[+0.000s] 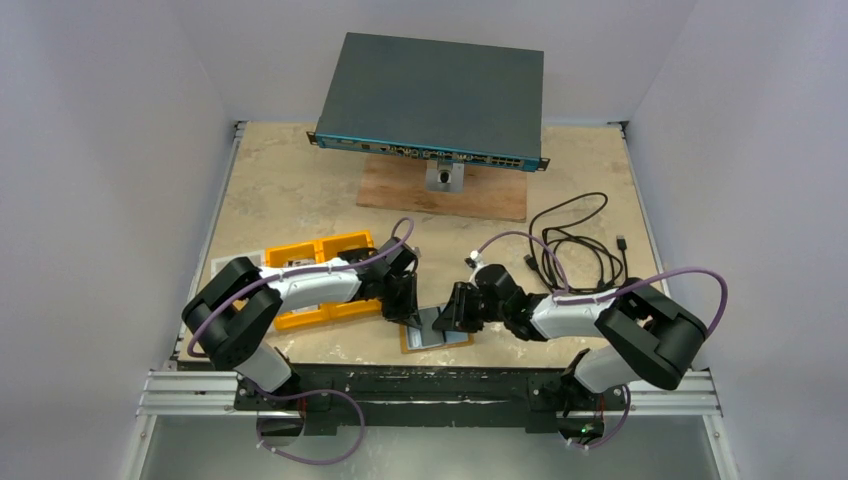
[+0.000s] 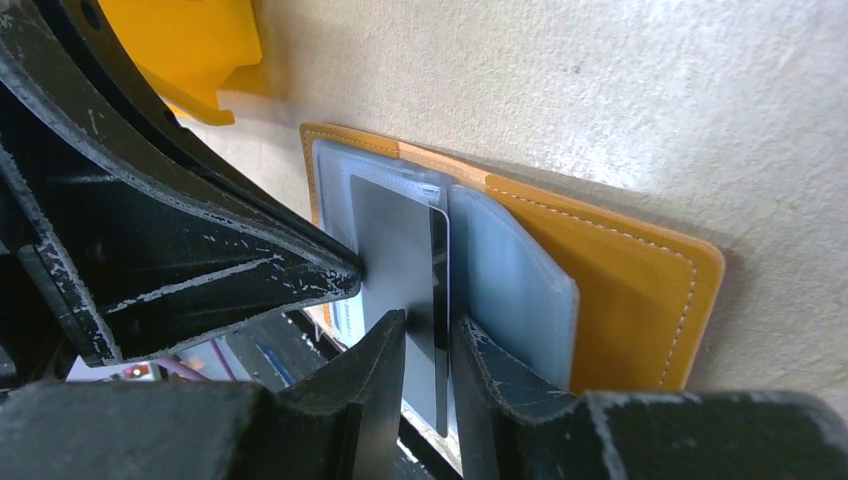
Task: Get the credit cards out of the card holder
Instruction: Remove the credit card from the card holder.
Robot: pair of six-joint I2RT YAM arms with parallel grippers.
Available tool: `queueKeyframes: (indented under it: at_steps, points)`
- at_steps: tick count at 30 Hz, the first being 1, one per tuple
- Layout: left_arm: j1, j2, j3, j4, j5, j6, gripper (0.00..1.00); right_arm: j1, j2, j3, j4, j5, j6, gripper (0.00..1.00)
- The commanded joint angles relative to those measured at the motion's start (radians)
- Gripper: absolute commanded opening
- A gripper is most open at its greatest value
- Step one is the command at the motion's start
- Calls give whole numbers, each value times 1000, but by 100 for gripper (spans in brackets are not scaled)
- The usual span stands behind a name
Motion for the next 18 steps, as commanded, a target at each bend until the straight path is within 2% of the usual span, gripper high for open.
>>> queueKeyframes:
  at_steps: [1, 18]
  points:
    - [-15, 50, -3, -53, -86, -7, 0, -31, 10, -73, 106, -64, 33, 25]
    - [-14, 59, -13, -71, -100, -8, 0, -125, 150, -252, 671, -221, 252, 23]
